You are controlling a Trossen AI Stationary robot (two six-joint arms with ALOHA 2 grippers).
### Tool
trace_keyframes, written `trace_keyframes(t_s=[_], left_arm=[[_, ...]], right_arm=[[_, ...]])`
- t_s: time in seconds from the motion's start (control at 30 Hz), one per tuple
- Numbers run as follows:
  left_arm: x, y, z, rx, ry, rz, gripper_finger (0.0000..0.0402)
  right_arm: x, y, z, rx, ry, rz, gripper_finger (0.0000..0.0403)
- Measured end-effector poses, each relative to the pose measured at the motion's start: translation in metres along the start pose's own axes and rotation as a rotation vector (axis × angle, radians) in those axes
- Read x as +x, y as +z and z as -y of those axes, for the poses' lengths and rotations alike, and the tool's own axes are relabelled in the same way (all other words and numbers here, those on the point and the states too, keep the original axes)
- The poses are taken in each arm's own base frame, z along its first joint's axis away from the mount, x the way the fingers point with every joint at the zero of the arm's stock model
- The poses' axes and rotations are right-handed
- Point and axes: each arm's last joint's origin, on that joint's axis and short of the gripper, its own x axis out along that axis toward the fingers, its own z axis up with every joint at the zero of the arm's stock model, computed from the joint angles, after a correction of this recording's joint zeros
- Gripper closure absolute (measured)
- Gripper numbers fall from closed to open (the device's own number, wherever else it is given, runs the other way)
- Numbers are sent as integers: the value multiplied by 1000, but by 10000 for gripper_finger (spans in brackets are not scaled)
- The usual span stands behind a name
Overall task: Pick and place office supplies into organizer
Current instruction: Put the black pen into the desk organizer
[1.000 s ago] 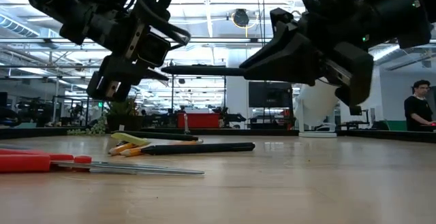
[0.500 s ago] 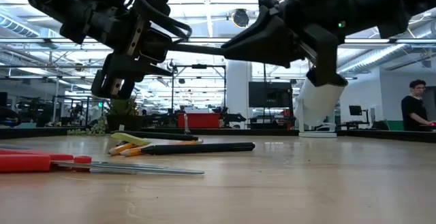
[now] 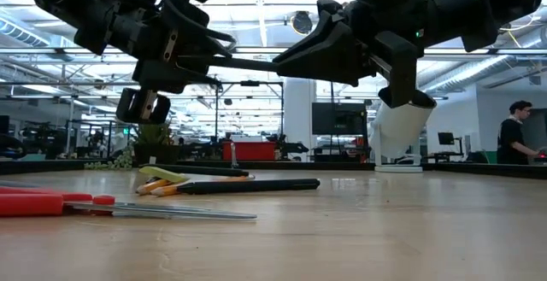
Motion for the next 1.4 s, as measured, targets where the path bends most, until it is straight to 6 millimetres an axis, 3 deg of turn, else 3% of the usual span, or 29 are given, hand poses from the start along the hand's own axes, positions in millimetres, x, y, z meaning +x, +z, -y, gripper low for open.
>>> trace_keyframes(t_s=[0.37,0.5,0.77,0.97,1.17,1.4], left_arm=[[0,0,2,93,-18,-9,371],[0,0,2,105,-10,-7,372],[0,-1,-3,154,23,-9,365],[0,1,0,234,8,36,382],[1,0,7,354,-38,91,362],[1,-1,15,498,-78,188,384]], right_arm=[[1,-2,3,30,-11,-6,356],[1,0,5,25,-30,19,340],[-18,27,14,-1,-139,64,305],[-45,45,25,191,-125,177,288],[-71,30,29,423,-150,274,282],[-106,-6,27,692,-223,499,285]])
